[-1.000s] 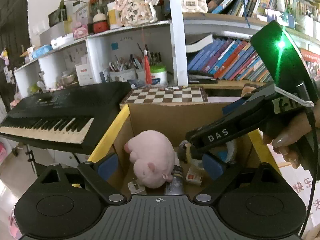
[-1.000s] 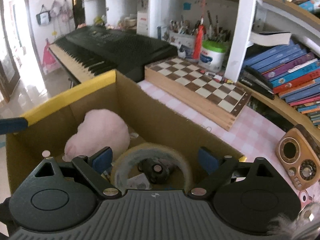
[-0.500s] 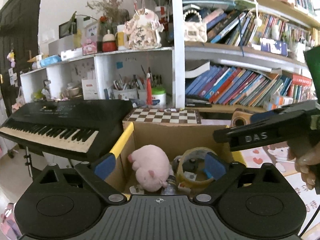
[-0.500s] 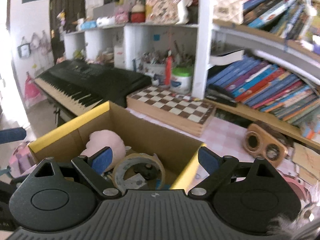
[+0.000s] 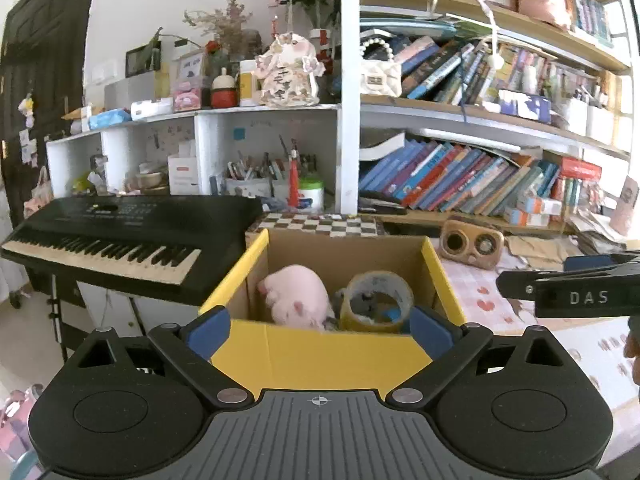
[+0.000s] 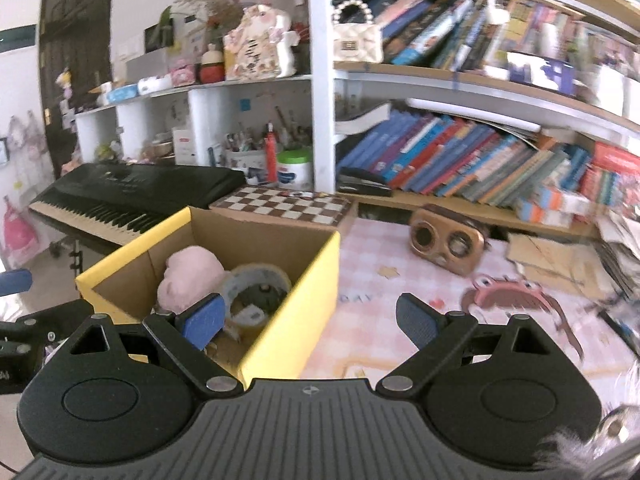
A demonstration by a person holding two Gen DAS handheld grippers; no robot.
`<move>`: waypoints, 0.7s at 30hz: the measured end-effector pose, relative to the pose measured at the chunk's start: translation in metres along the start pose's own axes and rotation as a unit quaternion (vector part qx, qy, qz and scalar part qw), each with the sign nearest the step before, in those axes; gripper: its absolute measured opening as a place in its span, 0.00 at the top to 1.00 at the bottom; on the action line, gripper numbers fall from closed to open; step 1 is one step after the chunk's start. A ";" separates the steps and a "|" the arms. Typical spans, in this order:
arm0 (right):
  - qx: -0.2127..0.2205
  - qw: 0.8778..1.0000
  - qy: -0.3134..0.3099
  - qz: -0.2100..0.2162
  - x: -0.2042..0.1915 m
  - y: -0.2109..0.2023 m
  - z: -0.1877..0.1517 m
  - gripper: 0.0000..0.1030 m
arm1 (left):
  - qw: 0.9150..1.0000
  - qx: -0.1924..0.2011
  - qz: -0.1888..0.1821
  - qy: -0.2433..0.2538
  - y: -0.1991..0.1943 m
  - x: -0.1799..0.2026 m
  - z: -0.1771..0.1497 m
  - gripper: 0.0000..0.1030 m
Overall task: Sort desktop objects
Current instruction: 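Withdraw both open tools up and back from the yellow box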
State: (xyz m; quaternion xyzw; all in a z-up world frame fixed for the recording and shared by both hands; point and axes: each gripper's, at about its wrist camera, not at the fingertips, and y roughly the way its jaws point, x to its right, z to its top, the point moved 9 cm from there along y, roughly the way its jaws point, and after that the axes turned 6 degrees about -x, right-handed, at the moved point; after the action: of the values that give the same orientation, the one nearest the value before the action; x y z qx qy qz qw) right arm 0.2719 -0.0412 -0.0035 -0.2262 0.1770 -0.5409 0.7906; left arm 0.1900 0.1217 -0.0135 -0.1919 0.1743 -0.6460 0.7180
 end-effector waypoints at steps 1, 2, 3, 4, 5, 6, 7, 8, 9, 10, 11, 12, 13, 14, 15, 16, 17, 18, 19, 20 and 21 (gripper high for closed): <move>0.001 1.000 0.006 -0.006 0.001 -0.007 -0.006 0.10 | 1.000 -0.001 -0.003 0.002 -0.005 0.001 -0.003 0.05; 0.003 1.000 0.010 -0.012 0.001 -0.014 -0.011 0.10 | 1.000 0.000 -0.006 0.003 -0.009 0.001 -0.006 0.04; 0.004 1.000 0.014 -0.018 0.001 -0.020 -0.016 0.10 | 1.000 0.000 -0.009 0.003 -0.013 0.002 -0.009 0.04; 0.005 1.000 0.017 -0.023 0.000 -0.026 -0.021 0.10 | 1.000 -0.001 -0.012 0.003 -0.018 0.002 -0.012 0.04; 0.006 0.999 0.021 -0.028 0.000 -0.032 -0.026 0.10 | 1.000 -0.001 -0.015 0.004 -0.022 0.003 -0.015 0.04; 0.006 0.999 0.025 -0.033 0.000 -0.038 -0.033 0.10 | 1.000 -0.002 -0.016 0.004 -0.025 0.003 -0.019 0.04; 0.006 0.999 0.028 -0.038 -0.001 -0.044 -0.039 0.10 | 1.000 -0.003 -0.018 0.004 -0.029 0.004 -0.023 0.03; 0.004 0.999 0.030 -0.042 -0.001 -0.049 -0.044 0.10 | 1.000 -0.005 -0.020 0.005 -0.032 0.004 -0.027 0.03; 0.002 0.998 0.033 -0.045 -0.001 -0.054 -0.050 0.10 | 1.000 -0.007 -0.022 0.005 -0.035 0.005 -0.031 0.03; 0.000 0.998 0.033 -0.049 -0.002 -0.058 -0.056 0.10 | 1.000 -0.010 -0.024 0.006 -0.038 0.006 -0.035 0.03; -0.002 0.998 0.034 -0.052 -0.003 -0.062 -0.061 0.10 | 1.000 -0.013 -0.025 0.007 -0.040 0.007 -0.039 0.03; -0.003 0.998 0.035 -0.055 -0.003 -0.067 -0.066 0.10 | 0.999 -0.016 -0.027 0.008 -0.042 0.008 -0.043 0.03; -0.004 0.998 0.036 -0.059 -0.004 -0.072 -0.072 0.10 | 0.999 -0.019 -0.029 0.009 -0.044 0.009 -0.046 0.03; -0.006 0.997 0.037 -0.061 -0.004 -0.076 -0.077 0.10 | 0.999 -0.023 -0.031 0.010 -0.046 0.010 -0.050 0.03; -0.008 0.997 0.038 -0.065 -0.004 -0.079 -0.082 0.10 | 0.999 -0.025 -0.033 0.010 -0.047 0.011 -0.053 0.03; -0.009 0.997 0.039 -0.068 -0.004 -0.083 -0.087 0.10 | 0.999 -0.028 -0.035 0.009 -0.049 0.012 -0.056 0.03; -0.010 0.997 0.040 -0.072 -0.004 -0.087 -0.091 0.10 | 0.999 -0.030 -0.037 0.010 -0.050 0.014 -0.058 0.03; -0.012 0.996 0.041 -0.075 -0.004 -0.090 -0.095 0.10 | 0.999 -0.032 -0.039 0.011 -0.052 0.015 -0.061 0.03; -0.014 0.996 0.041 -0.079 -0.004 -0.093 -0.100 0.10 | 0.999 -0.033 -0.041 0.011 -0.053 0.017 -0.063 0.03; -0.016 0.996 0.041 -0.082 -0.004 -0.096 -0.104 0.10 | 0.998 -0.035 -0.043 0.012 -0.054 0.019 -0.065 0.03; -0.018 0.995 0.042 -0.084 -0.003 -0.099 -0.109 0.10 | 0.998 -0.037 -0.046 0.013 -0.055 0.020 -0.067 0.03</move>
State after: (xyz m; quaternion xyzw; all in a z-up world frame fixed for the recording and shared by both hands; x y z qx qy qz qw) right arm 0.1370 -0.0876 -0.0400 -0.2317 0.1996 -0.6114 0.7298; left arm 0.1118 0.0930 -0.0440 -0.2180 0.1985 -0.6739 0.6775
